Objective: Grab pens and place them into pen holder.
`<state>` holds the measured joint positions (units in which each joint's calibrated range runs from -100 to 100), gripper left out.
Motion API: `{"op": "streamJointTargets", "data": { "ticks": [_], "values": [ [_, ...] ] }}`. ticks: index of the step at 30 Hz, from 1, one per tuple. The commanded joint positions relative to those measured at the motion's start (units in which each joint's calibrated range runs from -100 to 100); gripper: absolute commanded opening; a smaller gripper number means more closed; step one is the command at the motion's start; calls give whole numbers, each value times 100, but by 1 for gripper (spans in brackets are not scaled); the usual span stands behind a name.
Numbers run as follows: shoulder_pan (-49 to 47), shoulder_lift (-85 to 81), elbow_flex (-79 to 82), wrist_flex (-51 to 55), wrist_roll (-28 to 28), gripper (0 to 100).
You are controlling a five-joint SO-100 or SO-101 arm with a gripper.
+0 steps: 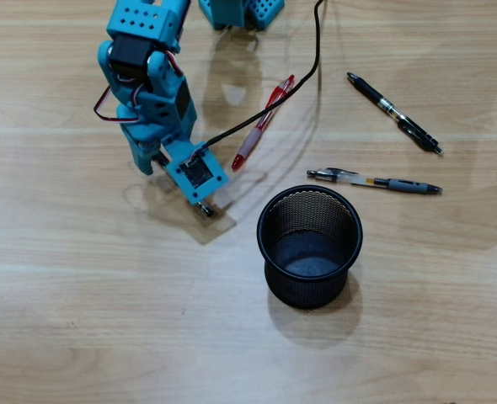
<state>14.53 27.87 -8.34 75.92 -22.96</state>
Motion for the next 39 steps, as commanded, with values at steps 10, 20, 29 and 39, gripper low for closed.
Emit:
{"op": "streamJointTargets", "data": {
  "ticks": [10, 20, 29, 39],
  "values": [
    [-49, 105, 354, -580, -60, 12],
    [-31, 37, 363, -599, -60, 2],
    [33, -1075, 400, -334, -60, 2],
    [6, -3504, 499, 477, -269, 2]
  ]
}}
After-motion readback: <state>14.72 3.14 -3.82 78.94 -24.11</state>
